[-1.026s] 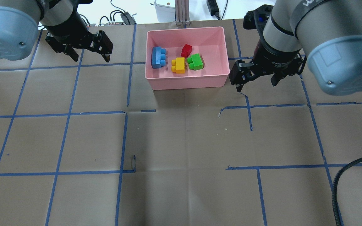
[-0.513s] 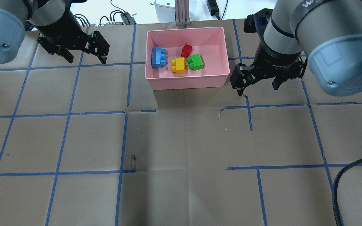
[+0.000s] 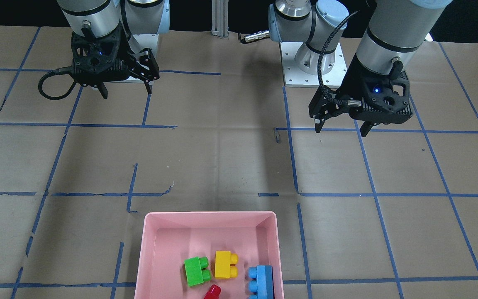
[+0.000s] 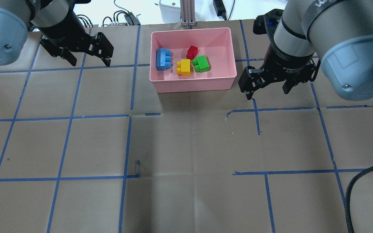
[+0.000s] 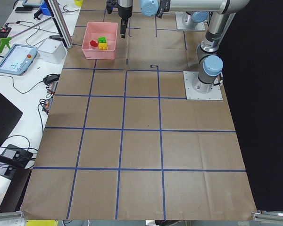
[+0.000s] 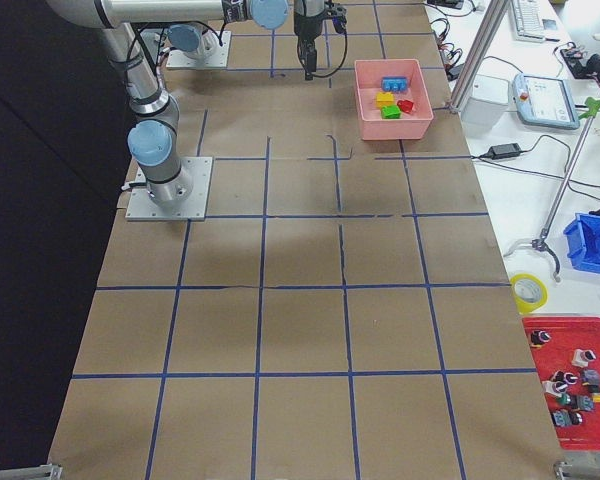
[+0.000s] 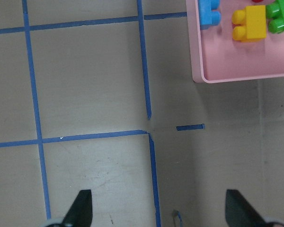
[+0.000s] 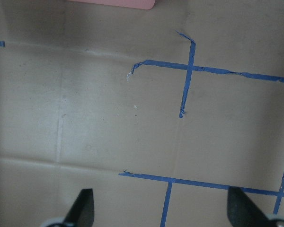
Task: Put all blocks into box
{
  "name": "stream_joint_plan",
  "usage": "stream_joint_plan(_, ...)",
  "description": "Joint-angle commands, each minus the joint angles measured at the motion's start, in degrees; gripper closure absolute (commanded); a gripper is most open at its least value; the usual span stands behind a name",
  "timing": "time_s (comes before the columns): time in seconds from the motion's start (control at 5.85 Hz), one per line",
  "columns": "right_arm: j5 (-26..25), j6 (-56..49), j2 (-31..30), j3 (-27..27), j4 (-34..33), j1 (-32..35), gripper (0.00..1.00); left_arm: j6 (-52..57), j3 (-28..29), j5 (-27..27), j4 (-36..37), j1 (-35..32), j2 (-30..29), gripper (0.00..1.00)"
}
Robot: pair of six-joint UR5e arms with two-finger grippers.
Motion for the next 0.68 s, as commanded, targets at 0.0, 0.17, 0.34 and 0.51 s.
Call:
stream_joint_plan(0.0,0.23,-0.05,-0.93,-0.5,2.5,0.0,0.0,-0.17,-0.21,0.1,-0.07,0.0,0.25,0.01)
stream_joint_plan(0.17,0.06,-0.05,-1.63,0.1,2.61,0.0,0.0,0.0,-0.47,-0.08,0.02,0.0,0.25,0.01)
stream_joint_plan(0.34,0.23,-0.05,-2.33,0.11,2.7,0.0,0.0,0.0,-0.64,0.1,-0.07,0.0,0.42,0.01)
stream_joint_plan(0.51,0.67,-0.05,-2.43,0.55,2.53,0.09,0.0,0.0,-0.65,0.01,0.02,0.0,0.6,0.01)
